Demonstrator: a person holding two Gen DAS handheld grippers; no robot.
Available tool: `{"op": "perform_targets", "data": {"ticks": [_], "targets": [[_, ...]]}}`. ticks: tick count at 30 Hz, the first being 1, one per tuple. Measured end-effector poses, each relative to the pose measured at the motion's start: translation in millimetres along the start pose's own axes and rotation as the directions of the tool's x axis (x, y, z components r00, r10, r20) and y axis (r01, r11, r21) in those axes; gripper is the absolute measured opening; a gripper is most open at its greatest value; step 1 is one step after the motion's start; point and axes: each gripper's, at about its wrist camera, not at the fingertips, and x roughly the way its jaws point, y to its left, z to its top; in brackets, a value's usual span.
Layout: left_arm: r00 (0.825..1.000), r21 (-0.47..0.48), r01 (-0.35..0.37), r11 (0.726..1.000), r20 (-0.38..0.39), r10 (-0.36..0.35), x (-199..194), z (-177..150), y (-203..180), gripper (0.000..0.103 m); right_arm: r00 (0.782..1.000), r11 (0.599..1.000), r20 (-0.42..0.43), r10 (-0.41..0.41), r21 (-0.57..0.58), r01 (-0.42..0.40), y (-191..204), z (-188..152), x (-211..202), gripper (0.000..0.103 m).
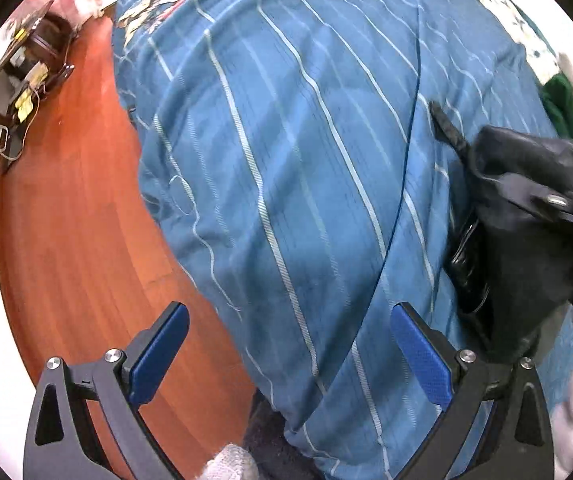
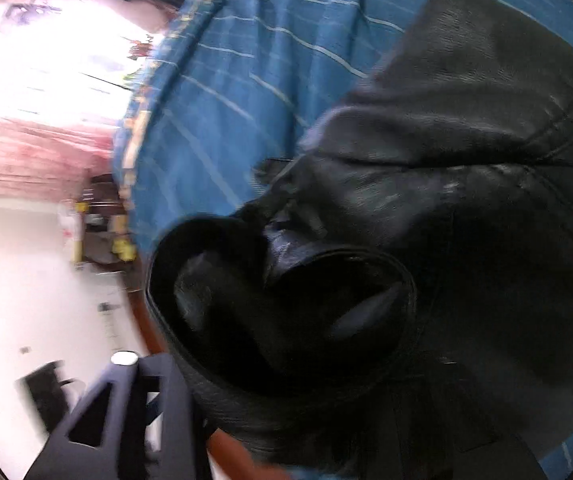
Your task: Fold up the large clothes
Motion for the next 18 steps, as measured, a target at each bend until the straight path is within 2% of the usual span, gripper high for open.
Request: {"op": "perform_targets", "data": {"ticks": [1, 3, 6, 7, 9, 11, 13, 16, 18], "targets": [[1.0, -0.01, 0.011, 1.0, 0.006, -0.011, -5, 0, 2, 0.103, 0.999, 0.999, -0.014, 0.041, 0.008, -0.041, -2, 1, -9, 0.066], [0.999, -0.03, 0.031, 0.999, 0.015, -0.031, -13, 2, 2, 0.103, 0.985, 0.986, -0.045, 0.164, 0.005, -0.164, -2, -3, -42, 0.076], [0.997, -0.059, 0.068, 0.996, 0.039, -0.065, -20, 11, -9, 0.103, 0.985, 0.985, 0.013, 0.171, 0.013, -0.171, -9, 1, -95, 0.076], [0.996, -0.062, 0.076, 0.995, 0.047, -0.073, -20, 12, -11, 0.103, 0.992, 0.992, 0.055, 0.115, 0.048, -0.118, -23, 6, -115, 0.076], [0.994, -0.058, 0.092, 0.994, 0.066, -0.088, -22, 14, -16, 0.103, 0.998, 0.994, 0.07, 0.009, 0.105, -0.016, -49, 17, -129, 0.076], [0.993, -0.041, 0.093, 0.995, 0.082, -0.09, -19, 15, -28, 0.103, 0.997, 0.991, 0.032, -0.064, 0.123, 0.059, -71, 35, -118, 0.069], [0.993, -0.029, 0.093, 0.995, 0.077, -0.09, -11, 18, -38, 0.103, 0.993, 0.987, -0.059, -0.099, 0.12, 0.106, -85, 56, -88, 0.056], [0.992, -0.038, 0.109, 0.993, 0.068, -0.106, -3, 19, -49, 0.103, 0.958, 0.963, -0.131, -0.253, 0.064, 0.263, -93, 77, -29, 0.056], [0.992, -0.036, 0.108, 0.993, 0.065, -0.106, 1, 19, -53, 0.103, 0.93, 0.934, -0.169, -0.327, 0.088, 0.345, -99, 85, 3, 0.056]]}}
